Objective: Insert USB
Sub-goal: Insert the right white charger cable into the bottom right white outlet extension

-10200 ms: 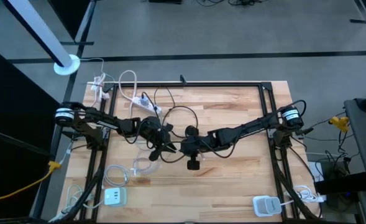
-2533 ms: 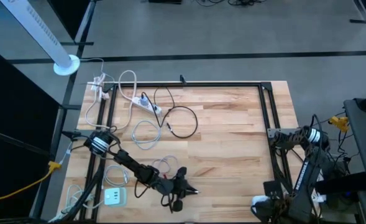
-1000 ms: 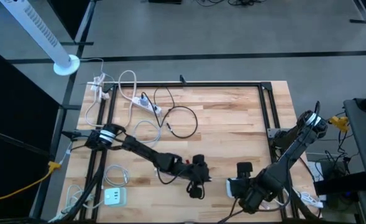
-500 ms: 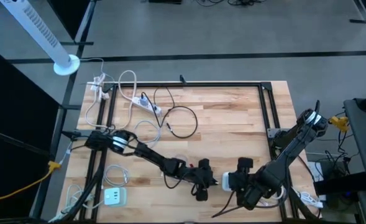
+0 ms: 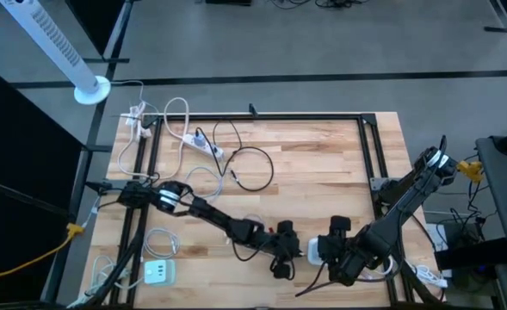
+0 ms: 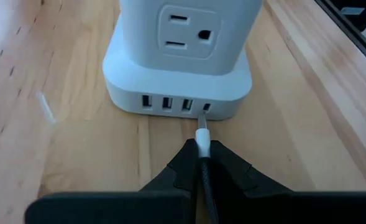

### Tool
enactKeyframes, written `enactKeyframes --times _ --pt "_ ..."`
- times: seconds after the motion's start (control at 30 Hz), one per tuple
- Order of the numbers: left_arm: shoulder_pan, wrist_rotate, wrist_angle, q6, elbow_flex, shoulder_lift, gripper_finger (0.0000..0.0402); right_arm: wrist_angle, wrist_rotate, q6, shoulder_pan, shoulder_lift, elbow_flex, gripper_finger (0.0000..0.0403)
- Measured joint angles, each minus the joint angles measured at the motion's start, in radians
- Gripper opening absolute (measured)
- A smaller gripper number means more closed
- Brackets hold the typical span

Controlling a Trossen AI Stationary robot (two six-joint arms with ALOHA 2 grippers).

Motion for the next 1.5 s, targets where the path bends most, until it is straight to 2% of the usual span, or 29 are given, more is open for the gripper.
enactKeyframes --times 0.8,1.5 --pt "0.008 -0.001 0.029 0.091 -0.006 -0.019 0.0016 0.011 -0.006 0.038 0.001 0.002 -0.002 0.0294" --pt "0.008 0.016 0.119 0.098 -0.008 0.012 0.0016 0.016 -0.006 0.04 0.0 0.002 -0.003 0.0294"
